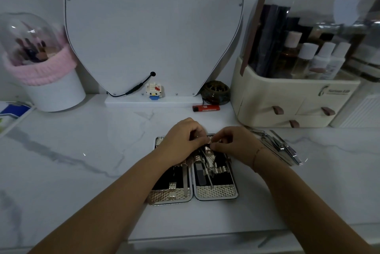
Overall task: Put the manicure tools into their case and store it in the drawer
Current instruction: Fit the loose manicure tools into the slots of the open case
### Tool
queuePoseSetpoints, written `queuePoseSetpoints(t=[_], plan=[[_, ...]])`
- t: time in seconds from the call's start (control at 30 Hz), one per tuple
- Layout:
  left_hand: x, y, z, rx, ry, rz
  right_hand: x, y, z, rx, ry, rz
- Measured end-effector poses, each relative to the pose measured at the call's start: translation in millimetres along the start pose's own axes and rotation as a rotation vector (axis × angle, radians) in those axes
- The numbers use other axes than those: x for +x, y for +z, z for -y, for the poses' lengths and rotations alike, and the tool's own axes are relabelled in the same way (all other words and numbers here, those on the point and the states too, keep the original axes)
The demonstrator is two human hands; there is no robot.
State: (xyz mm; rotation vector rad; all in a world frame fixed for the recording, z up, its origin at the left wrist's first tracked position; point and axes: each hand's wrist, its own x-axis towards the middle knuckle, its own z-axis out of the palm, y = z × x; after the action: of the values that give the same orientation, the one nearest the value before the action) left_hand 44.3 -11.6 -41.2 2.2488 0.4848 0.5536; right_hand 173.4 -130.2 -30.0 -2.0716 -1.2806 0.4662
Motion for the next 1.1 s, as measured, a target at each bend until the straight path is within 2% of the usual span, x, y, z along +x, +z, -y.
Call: queuePoseSetpoints(t=[0.57, 0.87, 1.03, 1.1], plan=[[1.1, -6.7, 5.4, -0.084, -0.051, -0.045, 9.8, -0.2, 12.9, -0.150, 0.039, 0.144], [-0.3, -14.0, 5.8, -0.101, -0.069, -0.101, 7.3, 2.0, 19.0, -0.221, 0.061, 0.134], [-3.3, -22.7, 9.1, -0.118, -0.115, -0.150, 0.7, -2.2, 19.0, -0.061, 0.073, 0.140], [-5.6, -28.9, 10.7, -0.120, -0.138, -0.150, -5.1, -6.7, 15.2, 0.022, 0.072, 0.079]])
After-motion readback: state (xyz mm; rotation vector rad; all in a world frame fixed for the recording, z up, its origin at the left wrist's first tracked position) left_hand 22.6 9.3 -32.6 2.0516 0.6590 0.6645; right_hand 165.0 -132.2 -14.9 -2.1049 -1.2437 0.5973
